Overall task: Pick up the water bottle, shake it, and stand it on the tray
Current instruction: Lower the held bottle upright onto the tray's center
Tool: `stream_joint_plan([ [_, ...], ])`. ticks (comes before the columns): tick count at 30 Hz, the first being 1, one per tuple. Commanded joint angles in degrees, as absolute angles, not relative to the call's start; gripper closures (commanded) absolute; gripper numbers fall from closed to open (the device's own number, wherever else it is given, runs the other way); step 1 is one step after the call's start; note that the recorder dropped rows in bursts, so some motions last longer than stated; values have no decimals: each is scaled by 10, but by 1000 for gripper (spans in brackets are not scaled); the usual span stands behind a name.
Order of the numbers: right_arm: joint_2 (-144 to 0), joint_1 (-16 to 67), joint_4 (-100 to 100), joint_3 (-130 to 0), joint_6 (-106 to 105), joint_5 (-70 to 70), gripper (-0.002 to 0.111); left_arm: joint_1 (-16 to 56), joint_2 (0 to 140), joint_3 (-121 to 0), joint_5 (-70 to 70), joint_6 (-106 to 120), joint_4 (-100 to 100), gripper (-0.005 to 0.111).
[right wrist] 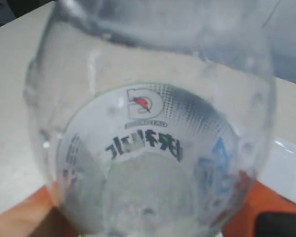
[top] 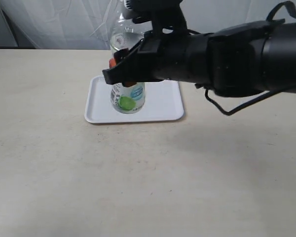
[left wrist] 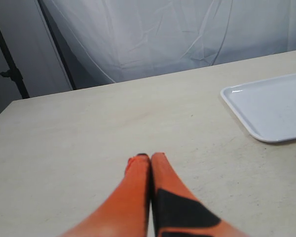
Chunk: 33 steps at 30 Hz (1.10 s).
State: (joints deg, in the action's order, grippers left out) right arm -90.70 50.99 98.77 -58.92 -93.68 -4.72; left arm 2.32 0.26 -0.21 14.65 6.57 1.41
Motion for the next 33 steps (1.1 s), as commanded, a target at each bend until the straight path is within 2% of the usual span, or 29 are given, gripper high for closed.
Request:
stream_joint_plan([
  [1,-901,515,999,-601,-995,-138,109,23,0,0,141,65,12,106],
  [3,-909,514,999,-606,-1045,-83,109,23,0,0,141,65,12,106],
  [6,-948,505,999,-629,-1018,-142,109,23,0,0,141,65,12,106],
  [10,-1008,462,999,-673,-1047,13,109,23,0,0,141,65,12,106],
  [13,-1067,436,999,-738,-1047,-26,109,23,0,0,141,65,12,106],
  [16,-1118,423,999,-799,-1050,23,109,23,0,0,141,65,12,106],
  [19,-1168,415,999,-838,-1050,11,109,23,0,0,141,65,12,106],
  [26,-1241,412,999,-859,-1050,32,109,23,0,0,141,66,12,106],
  [33,-1254,412,999,-865,-1050,28,109,23,0,0,141,66,12,106],
])
